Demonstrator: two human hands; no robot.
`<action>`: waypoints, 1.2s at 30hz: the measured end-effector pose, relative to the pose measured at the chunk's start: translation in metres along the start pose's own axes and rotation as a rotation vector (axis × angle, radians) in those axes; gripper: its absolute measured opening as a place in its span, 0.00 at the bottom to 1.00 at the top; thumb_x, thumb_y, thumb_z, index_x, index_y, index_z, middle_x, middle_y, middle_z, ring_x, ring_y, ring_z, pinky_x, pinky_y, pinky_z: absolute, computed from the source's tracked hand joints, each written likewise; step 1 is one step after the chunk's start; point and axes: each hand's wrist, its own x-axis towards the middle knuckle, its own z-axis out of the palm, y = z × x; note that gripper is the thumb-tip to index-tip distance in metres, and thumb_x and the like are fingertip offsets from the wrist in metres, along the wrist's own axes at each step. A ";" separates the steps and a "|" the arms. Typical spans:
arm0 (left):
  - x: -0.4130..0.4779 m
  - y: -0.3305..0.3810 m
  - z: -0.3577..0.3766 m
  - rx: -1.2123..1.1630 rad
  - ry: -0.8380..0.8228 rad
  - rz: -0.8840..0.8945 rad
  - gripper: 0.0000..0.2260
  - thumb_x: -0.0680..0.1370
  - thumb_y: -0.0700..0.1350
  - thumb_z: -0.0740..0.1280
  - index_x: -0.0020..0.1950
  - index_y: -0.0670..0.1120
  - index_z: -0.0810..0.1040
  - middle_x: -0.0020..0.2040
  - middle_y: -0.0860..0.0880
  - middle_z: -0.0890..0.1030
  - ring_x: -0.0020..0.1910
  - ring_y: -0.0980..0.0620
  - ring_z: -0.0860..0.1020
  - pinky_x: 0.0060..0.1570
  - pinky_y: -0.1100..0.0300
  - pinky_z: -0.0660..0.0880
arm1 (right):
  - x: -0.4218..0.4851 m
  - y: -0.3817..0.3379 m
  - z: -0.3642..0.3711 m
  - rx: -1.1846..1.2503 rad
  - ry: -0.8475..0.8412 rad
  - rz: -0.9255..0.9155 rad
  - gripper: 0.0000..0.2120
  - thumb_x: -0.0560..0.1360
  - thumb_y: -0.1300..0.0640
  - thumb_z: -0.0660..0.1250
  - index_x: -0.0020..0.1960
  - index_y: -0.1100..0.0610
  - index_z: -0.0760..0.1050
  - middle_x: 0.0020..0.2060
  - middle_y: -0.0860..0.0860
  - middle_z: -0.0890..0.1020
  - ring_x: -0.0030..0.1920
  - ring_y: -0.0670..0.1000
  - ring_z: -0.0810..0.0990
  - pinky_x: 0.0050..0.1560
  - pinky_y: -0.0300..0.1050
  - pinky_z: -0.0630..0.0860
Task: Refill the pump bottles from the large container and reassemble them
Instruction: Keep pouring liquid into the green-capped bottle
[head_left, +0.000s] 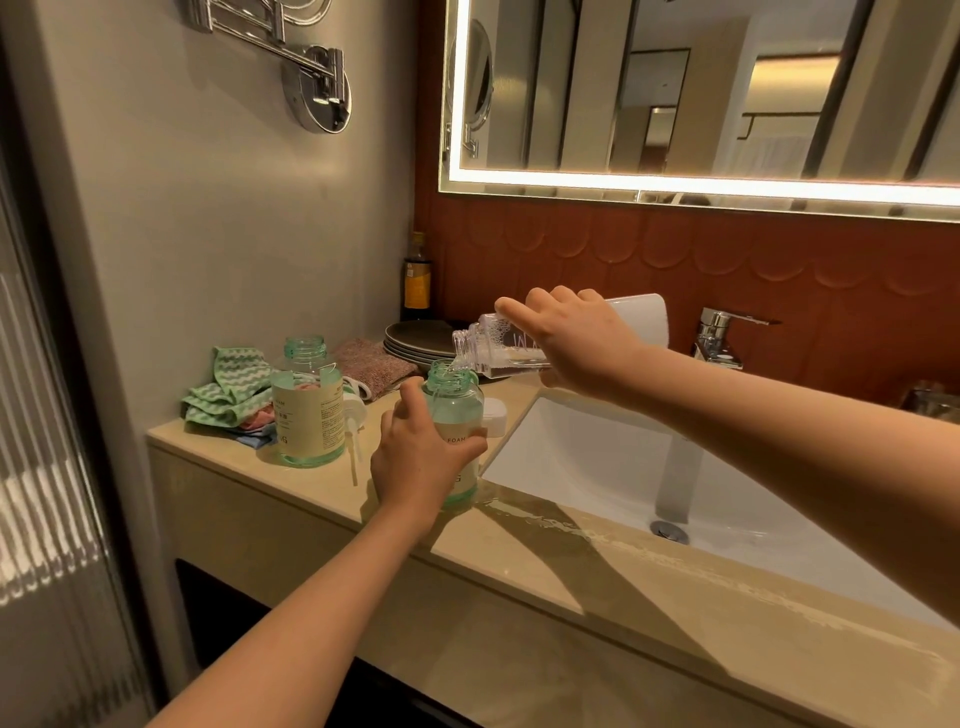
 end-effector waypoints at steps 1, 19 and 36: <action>0.000 0.000 0.000 0.002 0.000 0.000 0.36 0.68 0.57 0.72 0.67 0.49 0.56 0.62 0.45 0.73 0.60 0.45 0.71 0.46 0.51 0.75 | 0.000 0.000 0.000 0.000 -0.001 0.000 0.35 0.74 0.59 0.67 0.74 0.53 0.53 0.58 0.56 0.72 0.50 0.52 0.69 0.50 0.44 0.68; -0.001 0.001 -0.001 0.009 0.005 0.003 0.34 0.68 0.57 0.71 0.67 0.48 0.57 0.61 0.44 0.73 0.58 0.44 0.71 0.45 0.52 0.75 | 0.004 0.001 -0.003 -0.033 -0.018 -0.003 0.31 0.75 0.63 0.63 0.73 0.52 0.54 0.56 0.56 0.72 0.46 0.50 0.63 0.50 0.46 0.69; 0.000 0.001 -0.001 0.025 0.008 0.001 0.35 0.69 0.59 0.71 0.67 0.47 0.57 0.60 0.43 0.73 0.60 0.44 0.70 0.45 0.53 0.72 | 0.006 0.000 -0.010 -0.110 0.033 -0.050 0.27 0.78 0.60 0.60 0.73 0.52 0.53 0.62 0.57 0.70 0.57 0.55 0.69 0.58 0.49 0.66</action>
